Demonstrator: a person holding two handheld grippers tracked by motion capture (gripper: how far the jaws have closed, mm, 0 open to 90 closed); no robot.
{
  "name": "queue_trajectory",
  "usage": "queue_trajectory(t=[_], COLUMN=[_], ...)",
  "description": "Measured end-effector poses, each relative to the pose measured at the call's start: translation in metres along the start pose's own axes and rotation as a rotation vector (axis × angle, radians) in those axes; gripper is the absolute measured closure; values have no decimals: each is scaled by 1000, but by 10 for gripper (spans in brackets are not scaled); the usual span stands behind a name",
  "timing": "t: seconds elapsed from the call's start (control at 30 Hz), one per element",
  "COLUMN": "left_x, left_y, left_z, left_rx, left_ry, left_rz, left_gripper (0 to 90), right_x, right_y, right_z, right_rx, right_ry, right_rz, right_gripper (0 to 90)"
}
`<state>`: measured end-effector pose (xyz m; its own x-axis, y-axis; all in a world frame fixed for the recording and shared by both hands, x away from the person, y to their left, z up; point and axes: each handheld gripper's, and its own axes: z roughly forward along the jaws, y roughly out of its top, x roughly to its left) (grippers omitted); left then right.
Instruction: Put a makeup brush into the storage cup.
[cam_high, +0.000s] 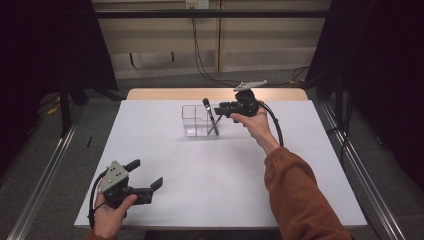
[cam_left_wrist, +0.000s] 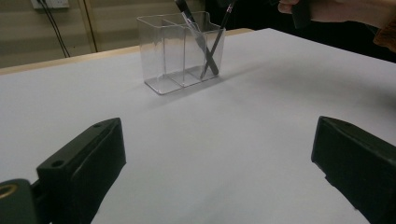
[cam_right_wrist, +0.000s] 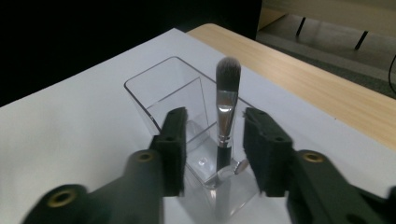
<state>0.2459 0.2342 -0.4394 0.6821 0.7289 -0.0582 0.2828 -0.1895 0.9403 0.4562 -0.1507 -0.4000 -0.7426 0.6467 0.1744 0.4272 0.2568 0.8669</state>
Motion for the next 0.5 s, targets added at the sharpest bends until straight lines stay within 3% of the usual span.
queue_trajectory(t=[0.07, 0.33, 0.5], left_x=[0, 3, 4], left_y=[1, 1, 1], left_z=[0, 2, 0], left_rx=[4, 2, -3], left_ry=[0, 6, 15], left_rz=[-1, -13, -17], left_gripper=[29, 29, 30], right_x=[1, 0, -5], right_y=[-1, -11, -17], right_z=[-1, -5, -9], right_rx=[-32, -34, -50], right_ry=[-16, -59, -49], right_rz=[-18, -20, 8], right_gripper=[522, 315, 157])
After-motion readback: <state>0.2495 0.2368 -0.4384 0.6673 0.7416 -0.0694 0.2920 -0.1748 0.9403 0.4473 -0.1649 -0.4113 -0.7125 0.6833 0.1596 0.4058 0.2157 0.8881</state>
